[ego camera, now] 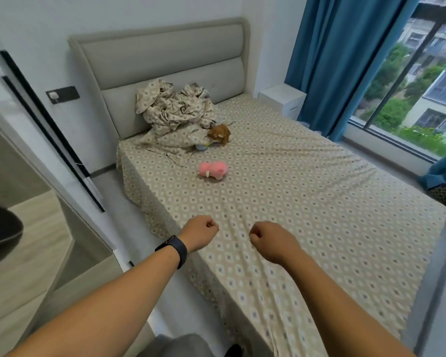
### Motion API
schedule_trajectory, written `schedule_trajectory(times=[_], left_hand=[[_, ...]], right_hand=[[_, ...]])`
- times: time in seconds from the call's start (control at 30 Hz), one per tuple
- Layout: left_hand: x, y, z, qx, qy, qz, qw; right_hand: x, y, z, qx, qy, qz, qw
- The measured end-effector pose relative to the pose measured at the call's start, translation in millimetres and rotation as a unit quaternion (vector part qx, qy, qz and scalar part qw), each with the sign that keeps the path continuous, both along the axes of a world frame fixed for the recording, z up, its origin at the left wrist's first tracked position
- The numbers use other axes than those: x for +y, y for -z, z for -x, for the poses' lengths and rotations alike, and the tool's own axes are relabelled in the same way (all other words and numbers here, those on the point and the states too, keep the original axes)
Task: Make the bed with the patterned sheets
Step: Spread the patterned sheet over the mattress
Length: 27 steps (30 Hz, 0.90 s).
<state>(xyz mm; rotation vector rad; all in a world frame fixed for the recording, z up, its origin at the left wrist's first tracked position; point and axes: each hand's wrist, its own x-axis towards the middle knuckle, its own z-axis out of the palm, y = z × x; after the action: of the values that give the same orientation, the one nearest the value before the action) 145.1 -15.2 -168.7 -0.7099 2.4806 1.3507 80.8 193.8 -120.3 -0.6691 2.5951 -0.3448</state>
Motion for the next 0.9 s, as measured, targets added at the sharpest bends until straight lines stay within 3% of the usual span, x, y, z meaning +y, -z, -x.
schedule_trajectory(times=[0.1, 0.3, 0.57, 0.8, 0.9], left_hand=[[-22.7, -1.5, 37.4, 0.007, -0.037, 0.006, 0.999], [-65.6, 5.9, 131.1, 0.008, -0.007, 0.015, 1.000], [-174.2, 57.7, 271.6, -0.063, 0.105, 0.026, 0.992], [-309.5, 52.7, 372.9, -0.096, 0.202, 0.075, 0.972], [-339.1, 48.3, 405.5, -0.089, 0.209, 0.087, 0.970]], right_hand=[[-34.5, -15.5, 40.0, 0.024, -0.021, 0.024, 0.999], [-73.2, -7.7, 113.8, 0.042, -0.016, 0.038, 0.998], [-168.4, 48.7, 237.1, 0.006, 0.055, 0.054, 0.997], [-301.7, 52.0, 321.9, -0.022, 0.084, 0.045, 0.995], [-322.7, 42.8, 341.2, -0.013, 0.096, 0.041, 0.994]])
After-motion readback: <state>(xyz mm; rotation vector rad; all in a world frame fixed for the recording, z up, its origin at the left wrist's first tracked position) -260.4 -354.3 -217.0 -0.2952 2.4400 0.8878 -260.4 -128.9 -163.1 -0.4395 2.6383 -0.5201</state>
